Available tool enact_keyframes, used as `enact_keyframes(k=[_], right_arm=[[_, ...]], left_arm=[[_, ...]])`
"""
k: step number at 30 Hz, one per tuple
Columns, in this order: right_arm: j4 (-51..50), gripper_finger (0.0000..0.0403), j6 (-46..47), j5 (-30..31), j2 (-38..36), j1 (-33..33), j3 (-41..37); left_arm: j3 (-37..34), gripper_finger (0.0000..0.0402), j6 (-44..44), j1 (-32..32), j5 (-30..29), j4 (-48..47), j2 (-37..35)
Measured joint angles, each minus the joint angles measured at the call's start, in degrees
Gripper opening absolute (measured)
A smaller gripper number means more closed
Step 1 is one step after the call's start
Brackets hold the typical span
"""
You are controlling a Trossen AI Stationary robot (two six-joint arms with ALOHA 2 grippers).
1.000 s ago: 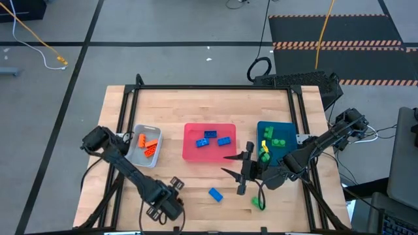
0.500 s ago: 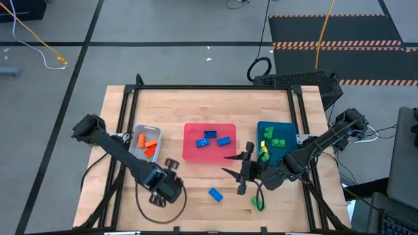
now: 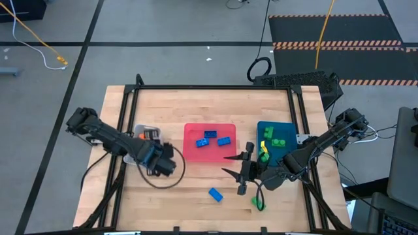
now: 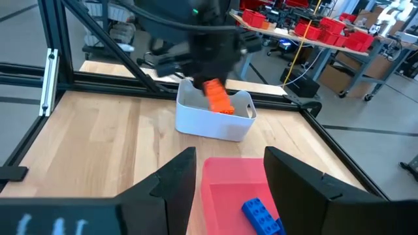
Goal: Sort & place blocks by color
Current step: Put the orange game piece into the gray bin
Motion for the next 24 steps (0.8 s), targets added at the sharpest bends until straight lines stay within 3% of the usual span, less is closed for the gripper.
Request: enact_keyframes(k=[5, 13, 24], right_arm=[[-0.7, 0.0176, 0.5, 0.0, 0.0, 0.0, 0.0], [-1.0, 0.0176, 0.9, 0.0, 0.0, 0.0, 0.0], [-2.6, 0.0176, 1.9, -0.1, 0.0, 0.0, 0.0]], left_arm=[[0.0, 0.0143, -3.0, 4.0, -4.1, -2.7, 0.0], [0.0, 0.0149, -1.6, 9.9, -4.4, -2.8, -0.4], [0.0, 0.0149, 0.0, 15.8, -5.3, -2.7, -8.5]])
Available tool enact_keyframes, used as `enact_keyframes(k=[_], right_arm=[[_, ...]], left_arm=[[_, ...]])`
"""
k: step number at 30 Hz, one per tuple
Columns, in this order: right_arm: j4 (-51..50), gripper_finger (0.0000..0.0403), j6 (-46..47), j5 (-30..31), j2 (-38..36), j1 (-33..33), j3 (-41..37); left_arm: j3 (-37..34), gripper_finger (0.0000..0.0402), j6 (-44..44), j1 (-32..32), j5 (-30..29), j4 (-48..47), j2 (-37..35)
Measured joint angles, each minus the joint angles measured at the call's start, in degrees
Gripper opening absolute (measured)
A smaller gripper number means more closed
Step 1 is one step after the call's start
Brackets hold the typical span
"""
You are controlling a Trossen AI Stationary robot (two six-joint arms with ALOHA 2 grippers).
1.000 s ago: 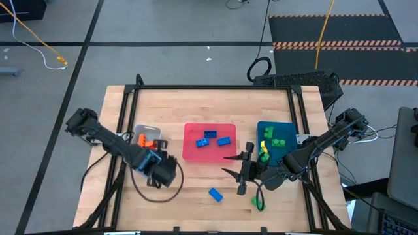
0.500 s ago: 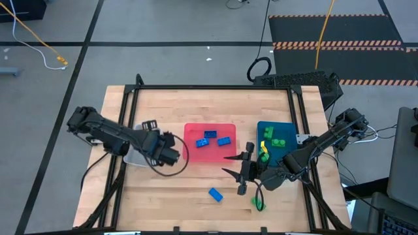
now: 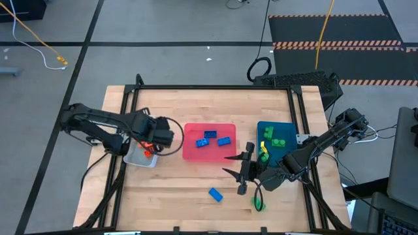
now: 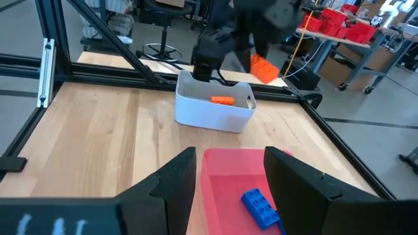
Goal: Sort & place blocks by color
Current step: Put the orange game piece into the gray bin
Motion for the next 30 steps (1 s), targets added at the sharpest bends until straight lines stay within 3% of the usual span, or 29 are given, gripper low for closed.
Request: enact_keyframes(k=[30], right_arm=[[-1.0, 0.0176, 1.5, -0.1, 0.0, 0.0, 0.0]], left_arm=[[0.0, 0.0145, -3.4, 5.2, 0.0, -0.1, -15.5]])
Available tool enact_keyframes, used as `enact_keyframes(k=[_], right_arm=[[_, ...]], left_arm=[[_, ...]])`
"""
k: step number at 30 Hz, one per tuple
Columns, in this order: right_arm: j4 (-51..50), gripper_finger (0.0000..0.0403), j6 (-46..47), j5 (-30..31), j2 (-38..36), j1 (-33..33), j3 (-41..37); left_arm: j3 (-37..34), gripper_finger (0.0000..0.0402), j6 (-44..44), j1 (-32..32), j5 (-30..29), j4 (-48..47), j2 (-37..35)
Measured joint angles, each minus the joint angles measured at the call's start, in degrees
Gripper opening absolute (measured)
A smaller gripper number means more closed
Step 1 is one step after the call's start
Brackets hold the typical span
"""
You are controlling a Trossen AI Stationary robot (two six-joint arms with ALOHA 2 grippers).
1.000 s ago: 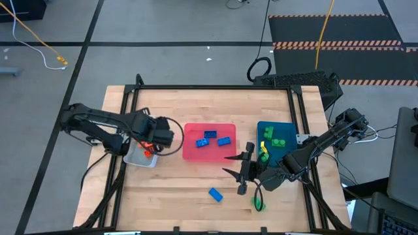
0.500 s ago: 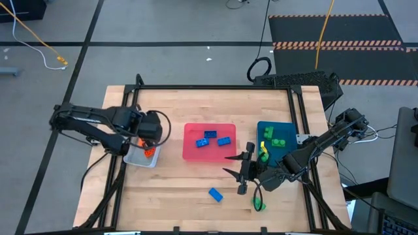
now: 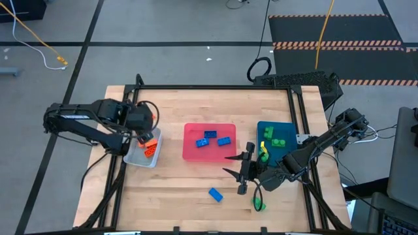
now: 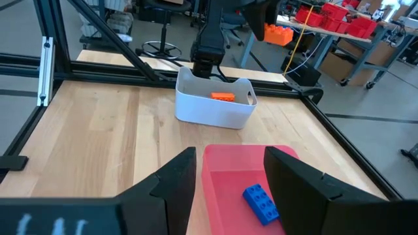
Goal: Sort & place blocks by color
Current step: Put the orange game piece into the gray bin, then put the blue game piece into the red bin
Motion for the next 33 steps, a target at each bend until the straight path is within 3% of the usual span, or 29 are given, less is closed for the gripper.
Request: enact_keyframes(k=[6, 14, 19, 33], right_arm=[[-0.2, 0.0176, 1.1, 0.0, 0.0, 0.0, 0.0], [-0.2, 0.0176, 1.4, 0.0, 0.0, 0.0, 0.0], [-0.2, 0.0176, 1.4, 0.0, 0.0, 0.0, 0.0], [-0.2, 0.0176, 1.3, 0.0, 0.0, 0.0, 0.0]], left_arm=[[-2.6, 0.0145, -4.0, 3.5, 0.0, 0.1, -3.5], [-15.1, 0.0145, -5.9, 5.7, 8.2, 0.1, -5.2], [-21.2, 0.0148, -2.0, 5.6, 9.1, 0.1, -5.0], [-23.3, 0.0256, -3.4, 5.6, 9.3, 0.4, -5.0]])
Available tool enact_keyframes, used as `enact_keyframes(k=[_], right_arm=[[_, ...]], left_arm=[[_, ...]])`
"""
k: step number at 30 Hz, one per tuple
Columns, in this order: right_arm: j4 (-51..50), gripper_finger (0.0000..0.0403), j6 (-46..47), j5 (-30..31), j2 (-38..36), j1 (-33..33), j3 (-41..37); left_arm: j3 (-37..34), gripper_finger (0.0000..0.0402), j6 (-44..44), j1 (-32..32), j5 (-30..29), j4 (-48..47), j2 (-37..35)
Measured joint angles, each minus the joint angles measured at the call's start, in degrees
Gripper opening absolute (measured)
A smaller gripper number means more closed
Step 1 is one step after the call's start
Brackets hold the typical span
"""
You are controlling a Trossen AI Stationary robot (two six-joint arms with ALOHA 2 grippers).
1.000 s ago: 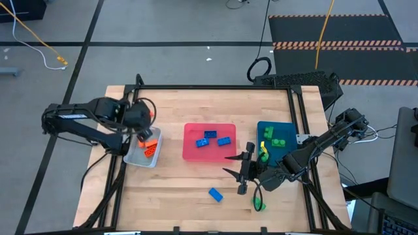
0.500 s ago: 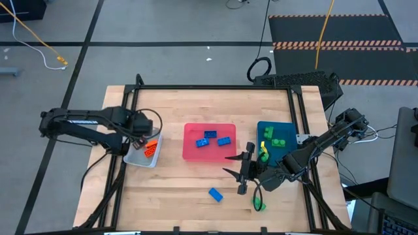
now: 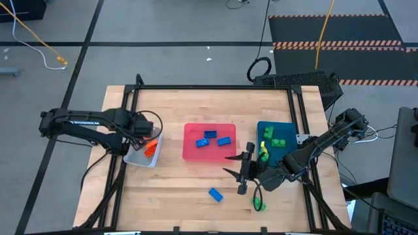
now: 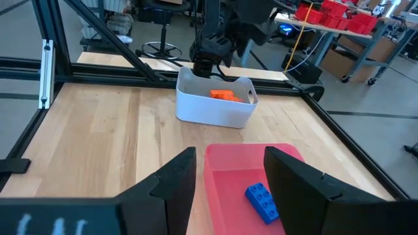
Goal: Sort & place blocks by color
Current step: Put the blue game piece into the red bin
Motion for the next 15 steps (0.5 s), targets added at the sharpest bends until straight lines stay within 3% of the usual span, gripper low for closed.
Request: enact_keyframes(k=[8, 15], right_arm=[[0.0, 0.0176, -1.1, 0.0, 0.0, -0.4, 0.0], [0.0, 0.0176, -1.1, 0.1, 0.0, -0.5, 0.0]], left_arm=[[0.0, 0.0260, 4.3, 0.0, 2.7, 12.9, 0.0], [0.0, 0.0232, 17.8, -2.7, 7.6, 30.2, 0.0]])
